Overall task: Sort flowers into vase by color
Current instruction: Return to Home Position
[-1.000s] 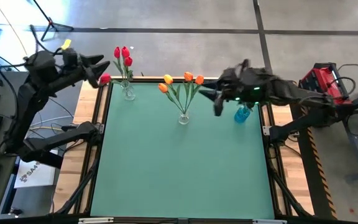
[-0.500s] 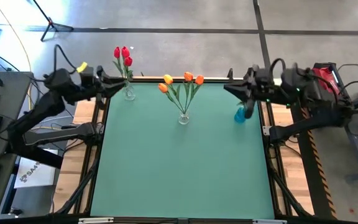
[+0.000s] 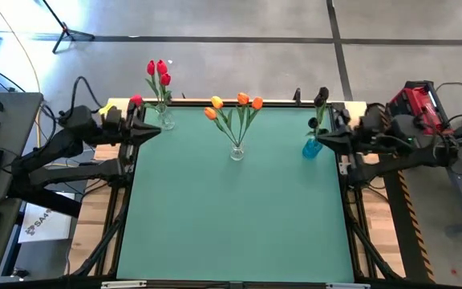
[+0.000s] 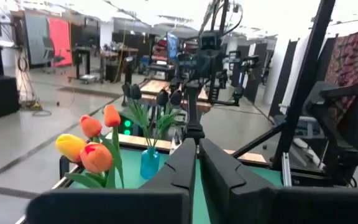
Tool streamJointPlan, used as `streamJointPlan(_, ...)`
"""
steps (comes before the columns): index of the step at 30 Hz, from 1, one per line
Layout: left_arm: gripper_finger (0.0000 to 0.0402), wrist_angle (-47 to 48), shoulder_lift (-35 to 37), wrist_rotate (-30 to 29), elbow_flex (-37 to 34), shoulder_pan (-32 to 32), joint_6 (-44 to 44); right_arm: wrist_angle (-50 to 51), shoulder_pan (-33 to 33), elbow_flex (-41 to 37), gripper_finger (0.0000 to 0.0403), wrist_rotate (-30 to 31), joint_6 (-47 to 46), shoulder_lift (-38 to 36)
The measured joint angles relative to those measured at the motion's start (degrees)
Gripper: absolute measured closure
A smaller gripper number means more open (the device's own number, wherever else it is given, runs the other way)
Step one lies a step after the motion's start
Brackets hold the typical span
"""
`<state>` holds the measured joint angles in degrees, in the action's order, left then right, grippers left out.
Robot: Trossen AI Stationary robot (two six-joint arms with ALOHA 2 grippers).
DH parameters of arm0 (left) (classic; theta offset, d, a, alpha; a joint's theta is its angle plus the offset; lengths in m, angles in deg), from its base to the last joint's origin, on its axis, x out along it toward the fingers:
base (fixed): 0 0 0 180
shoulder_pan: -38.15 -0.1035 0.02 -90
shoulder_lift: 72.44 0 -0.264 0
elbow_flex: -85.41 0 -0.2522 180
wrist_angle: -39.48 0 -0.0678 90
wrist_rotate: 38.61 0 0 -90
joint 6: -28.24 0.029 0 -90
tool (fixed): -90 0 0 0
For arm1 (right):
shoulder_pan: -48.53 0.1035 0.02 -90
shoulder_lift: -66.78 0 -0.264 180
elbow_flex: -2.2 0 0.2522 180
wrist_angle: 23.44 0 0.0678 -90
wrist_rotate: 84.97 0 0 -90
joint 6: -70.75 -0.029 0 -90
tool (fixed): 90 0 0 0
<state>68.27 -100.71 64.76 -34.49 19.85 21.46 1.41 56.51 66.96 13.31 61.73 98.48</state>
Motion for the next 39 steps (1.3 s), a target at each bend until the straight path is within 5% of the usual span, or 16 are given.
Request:
streamJointPlan(4,0.04,-0.23,4.67,-1.46,-5.05,1.09,-0.93,4.14,1.49,-4.19,0.0402,0.4,-1.19,-7.73)
streamJointPlan(11,0.0399,-1.03,7.06,0.77,-13.7,2.01,-1.64,15.13,1.45,-12.12,0.0403,11.05,-2.55,-17.68)
streamJointPlan(17,0.0401,-3.78,7.22,0.84,-20.95,1.98,-3.69,7.88,1.45,-20.06,0.0403,9.92,2.47,-23.25)
streamJointPlan(39,0.0401,-21.84,3.48,1.19,-35.13,4.24,-2.27,7.62,1.45,-27.54,0.0403,12.22,0.32,-28.54)
